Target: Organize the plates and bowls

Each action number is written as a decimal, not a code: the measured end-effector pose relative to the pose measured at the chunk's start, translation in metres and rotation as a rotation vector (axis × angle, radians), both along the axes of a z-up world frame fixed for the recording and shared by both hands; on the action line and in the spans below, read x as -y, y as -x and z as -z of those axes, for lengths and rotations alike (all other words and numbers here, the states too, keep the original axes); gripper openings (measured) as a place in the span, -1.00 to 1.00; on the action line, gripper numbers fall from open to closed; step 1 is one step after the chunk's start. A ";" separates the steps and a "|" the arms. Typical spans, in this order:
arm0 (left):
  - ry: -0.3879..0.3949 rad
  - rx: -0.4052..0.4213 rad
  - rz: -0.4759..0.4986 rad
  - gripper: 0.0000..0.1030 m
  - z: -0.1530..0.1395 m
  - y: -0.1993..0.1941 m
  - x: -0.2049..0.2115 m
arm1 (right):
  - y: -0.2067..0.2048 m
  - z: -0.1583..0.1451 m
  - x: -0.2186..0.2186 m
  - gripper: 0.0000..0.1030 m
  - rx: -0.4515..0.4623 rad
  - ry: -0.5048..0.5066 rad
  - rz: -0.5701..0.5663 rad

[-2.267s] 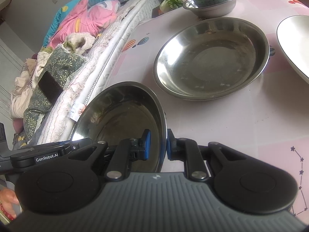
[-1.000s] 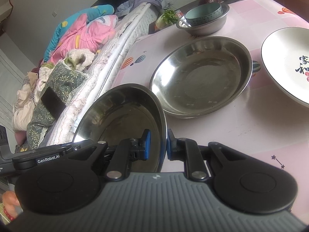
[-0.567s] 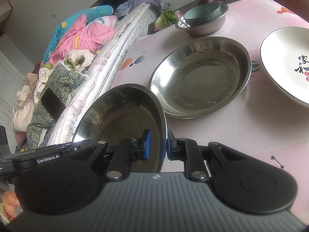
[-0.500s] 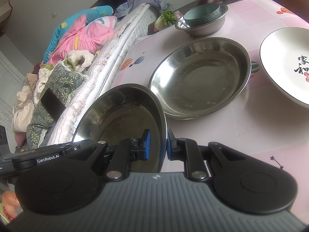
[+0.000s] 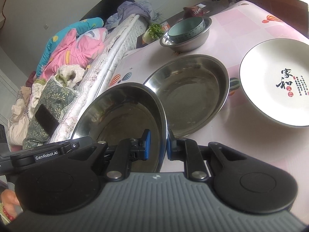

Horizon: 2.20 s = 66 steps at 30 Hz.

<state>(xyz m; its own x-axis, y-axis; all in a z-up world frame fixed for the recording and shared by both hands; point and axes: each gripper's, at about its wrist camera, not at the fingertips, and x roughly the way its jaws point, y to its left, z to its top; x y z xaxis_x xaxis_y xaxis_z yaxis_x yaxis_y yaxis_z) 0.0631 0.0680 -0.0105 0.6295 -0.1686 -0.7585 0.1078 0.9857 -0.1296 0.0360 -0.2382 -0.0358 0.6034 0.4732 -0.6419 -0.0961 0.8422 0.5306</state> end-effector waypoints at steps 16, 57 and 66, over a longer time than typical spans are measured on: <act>0.021 -0.007 0.077 -0.51 0.004 -0.058 0.043 | -0.034 0.004 0.045 -0.70 -0.026 0.013 0.100; -0.035 -0.041 0.061 0.11 0.023 -0.083 0.054 | -0.048 0.007 0.058 -0.06 -0.020 0.167 0.221; -0.083 -0.027 0.038 0.40 0.014 -0.072 0.060 | -0.034 0.004 0.063 0.03 -0.011 0.162 0.219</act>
<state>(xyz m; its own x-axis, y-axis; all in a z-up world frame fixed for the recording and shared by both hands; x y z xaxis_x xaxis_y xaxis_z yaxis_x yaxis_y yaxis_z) 0.1349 0.0084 -0.0246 0.6033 -0.1280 -0.7872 0.1429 0.9884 -0.0512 0.0703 -0.3016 -0.0397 0.6723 0.2230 -0.7059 0.1029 0.9161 0.3874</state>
